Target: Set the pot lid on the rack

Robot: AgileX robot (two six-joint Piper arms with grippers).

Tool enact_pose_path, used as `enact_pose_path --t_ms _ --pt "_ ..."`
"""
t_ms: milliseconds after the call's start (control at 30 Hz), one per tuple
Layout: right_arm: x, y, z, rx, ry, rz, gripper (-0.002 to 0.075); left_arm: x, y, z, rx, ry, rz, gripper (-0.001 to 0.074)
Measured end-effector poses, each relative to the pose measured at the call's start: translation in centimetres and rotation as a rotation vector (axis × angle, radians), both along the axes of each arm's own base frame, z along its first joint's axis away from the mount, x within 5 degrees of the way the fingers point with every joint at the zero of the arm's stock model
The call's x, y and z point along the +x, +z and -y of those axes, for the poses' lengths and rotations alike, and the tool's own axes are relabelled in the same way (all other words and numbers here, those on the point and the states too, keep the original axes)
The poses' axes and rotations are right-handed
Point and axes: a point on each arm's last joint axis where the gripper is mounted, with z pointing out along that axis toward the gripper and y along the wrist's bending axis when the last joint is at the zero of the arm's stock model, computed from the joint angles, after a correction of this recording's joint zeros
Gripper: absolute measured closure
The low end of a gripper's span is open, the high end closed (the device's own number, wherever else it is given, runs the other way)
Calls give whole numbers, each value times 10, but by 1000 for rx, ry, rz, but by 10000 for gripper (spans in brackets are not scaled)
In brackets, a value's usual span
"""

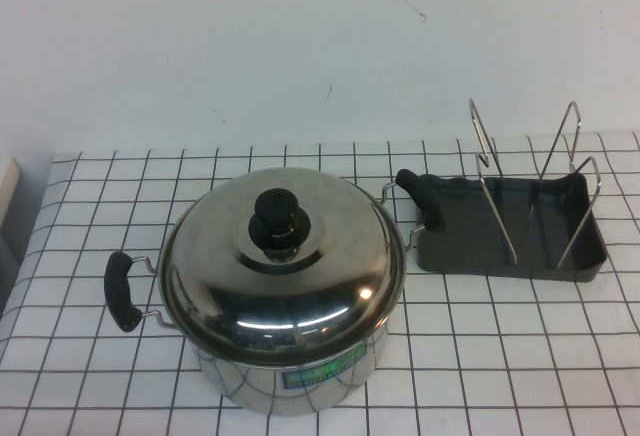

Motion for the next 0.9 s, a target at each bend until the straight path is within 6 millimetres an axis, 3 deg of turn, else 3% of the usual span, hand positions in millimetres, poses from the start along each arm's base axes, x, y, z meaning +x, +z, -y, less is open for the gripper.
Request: enact_pose_path --t_ms 900 --pt "0 0 0 0 0 0 729 0 0 -1 31 4 0 738"
